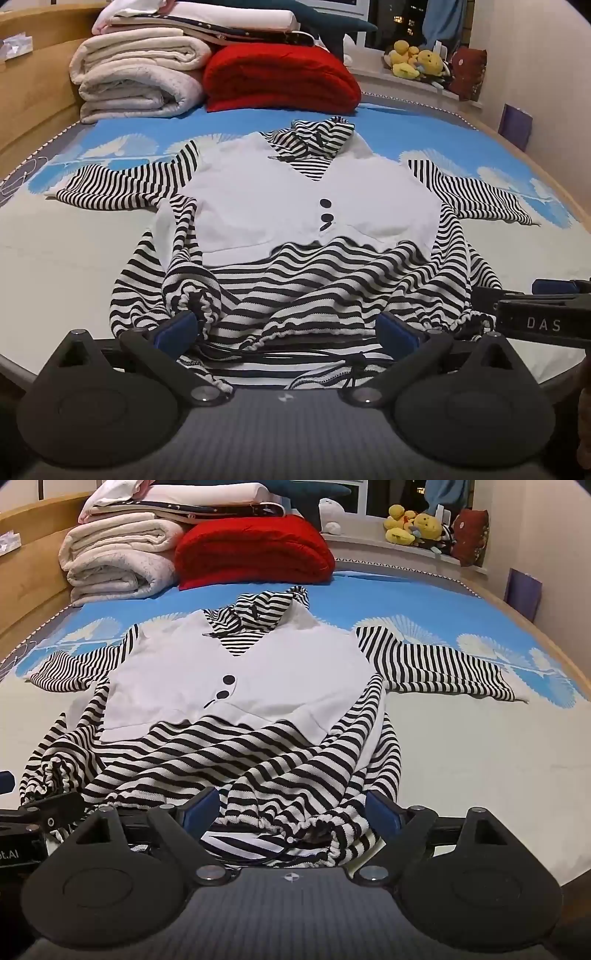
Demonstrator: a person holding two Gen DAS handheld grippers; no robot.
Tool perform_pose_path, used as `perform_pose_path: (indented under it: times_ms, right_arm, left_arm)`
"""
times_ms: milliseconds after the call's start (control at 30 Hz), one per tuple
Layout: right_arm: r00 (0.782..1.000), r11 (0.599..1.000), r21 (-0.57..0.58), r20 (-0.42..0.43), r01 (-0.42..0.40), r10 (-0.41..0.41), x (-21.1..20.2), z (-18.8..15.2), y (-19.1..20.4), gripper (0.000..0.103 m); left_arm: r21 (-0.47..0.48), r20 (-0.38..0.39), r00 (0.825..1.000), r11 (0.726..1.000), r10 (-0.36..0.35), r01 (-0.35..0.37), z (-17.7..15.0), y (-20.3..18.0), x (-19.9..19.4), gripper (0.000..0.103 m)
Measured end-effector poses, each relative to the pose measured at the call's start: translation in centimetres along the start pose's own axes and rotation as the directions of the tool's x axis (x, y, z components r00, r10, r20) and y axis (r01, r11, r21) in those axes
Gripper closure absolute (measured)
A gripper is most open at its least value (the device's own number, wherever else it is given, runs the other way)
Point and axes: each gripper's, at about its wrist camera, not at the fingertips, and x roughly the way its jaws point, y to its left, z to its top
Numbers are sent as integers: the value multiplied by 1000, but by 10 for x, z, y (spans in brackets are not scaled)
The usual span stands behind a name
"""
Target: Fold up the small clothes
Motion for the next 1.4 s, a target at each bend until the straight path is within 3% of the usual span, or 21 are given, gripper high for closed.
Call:
perform_pose_path:
  times_ms: [1133,1267,1400]
  right_arm:
    - [1000,1000,-7,-4,15,-15,2,0,1,16]
    - [998,995,95,38,37,-41,-4,17,-24,16]
    - [995,979,200,79,47,-64,-7,45,-74,17]
  left_arm:
    - [25,36,999,999,30,-31,-2,0,2,0]
    - [23,53,998,999,37,-39,13,12,-3,0]
    - [118,165,985,991,44,-64,57,43,-19,0]
